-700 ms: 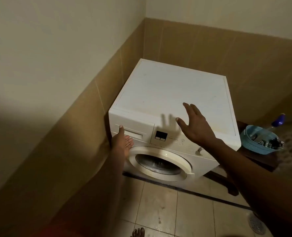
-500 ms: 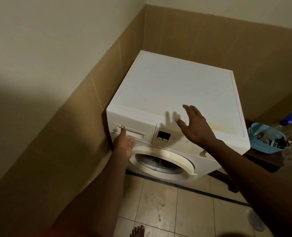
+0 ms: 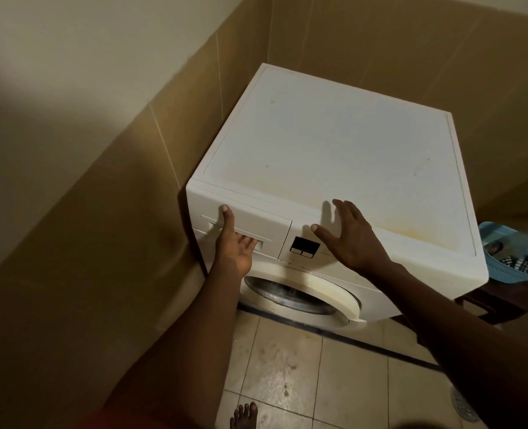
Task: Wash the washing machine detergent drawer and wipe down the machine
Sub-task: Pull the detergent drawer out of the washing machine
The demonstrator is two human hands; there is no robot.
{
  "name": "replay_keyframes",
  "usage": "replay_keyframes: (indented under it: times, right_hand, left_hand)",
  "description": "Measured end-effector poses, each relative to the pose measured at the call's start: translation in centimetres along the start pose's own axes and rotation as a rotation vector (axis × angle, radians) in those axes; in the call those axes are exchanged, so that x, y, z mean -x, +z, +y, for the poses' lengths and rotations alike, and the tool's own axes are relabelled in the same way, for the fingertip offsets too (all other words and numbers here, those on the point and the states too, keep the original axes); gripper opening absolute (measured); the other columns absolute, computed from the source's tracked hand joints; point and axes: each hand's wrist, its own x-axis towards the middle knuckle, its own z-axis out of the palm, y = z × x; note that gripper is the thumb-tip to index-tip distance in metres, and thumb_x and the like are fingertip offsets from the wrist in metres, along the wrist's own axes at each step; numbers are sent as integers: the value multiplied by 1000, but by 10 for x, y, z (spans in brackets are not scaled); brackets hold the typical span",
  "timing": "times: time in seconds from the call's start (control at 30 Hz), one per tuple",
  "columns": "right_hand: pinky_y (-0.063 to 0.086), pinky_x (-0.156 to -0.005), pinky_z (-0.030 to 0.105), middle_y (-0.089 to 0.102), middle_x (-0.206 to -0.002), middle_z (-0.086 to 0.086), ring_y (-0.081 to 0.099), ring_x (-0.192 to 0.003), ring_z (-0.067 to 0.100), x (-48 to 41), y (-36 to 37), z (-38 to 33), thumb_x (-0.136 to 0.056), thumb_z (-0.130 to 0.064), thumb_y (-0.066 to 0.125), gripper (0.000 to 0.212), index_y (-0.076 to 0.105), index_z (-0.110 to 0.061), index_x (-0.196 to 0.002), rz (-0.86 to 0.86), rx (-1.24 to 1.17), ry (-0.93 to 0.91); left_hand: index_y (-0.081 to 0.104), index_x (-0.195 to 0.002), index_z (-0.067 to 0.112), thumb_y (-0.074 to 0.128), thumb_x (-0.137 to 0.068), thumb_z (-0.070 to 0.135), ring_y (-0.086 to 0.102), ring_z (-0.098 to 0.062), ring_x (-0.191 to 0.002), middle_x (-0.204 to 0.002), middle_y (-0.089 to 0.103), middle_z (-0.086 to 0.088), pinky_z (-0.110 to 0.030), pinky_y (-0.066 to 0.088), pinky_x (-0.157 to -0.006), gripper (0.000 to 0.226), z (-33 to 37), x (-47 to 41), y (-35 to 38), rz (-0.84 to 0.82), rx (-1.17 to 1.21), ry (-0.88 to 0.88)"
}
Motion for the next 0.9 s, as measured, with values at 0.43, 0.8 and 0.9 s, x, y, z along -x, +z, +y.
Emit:
replay_keyframes:
  times: [0.43,0.8,0.9]
  right_hand:
    - [39,-102,44,45,-136,9,47,-120,32,-15,18,2,-86,-47,65,63,45,-8,-131,70,45,-59]
    - [37,-103,44,44,-140,12,47,-121,34,-16,24,8,-85,-47,67,63,48,-5,-128,101,72,-69]
    - [38,-102,45,44,-139,11,48,-120,34,-15,24,8,-85,-48,65,62,48,-6,-127,102,79,-72]
  left_hand:
    - [43,-146,16,64,-85,52,54,-34,-124,-141,53,-14,-51,41,-110,74,-5,-24,-5,-19,94,25]
    - [51,-135,17,58,-92,49,61,-29,-110,-123,64,-10,-48,41,-110,55,-12,-17,0,-90,185,57]
    - [59,-120,17,59,-94,40,60,-28,-112,-119,66,-10,-46,39,-112,35,-15,-10,-2,-128,215,35]
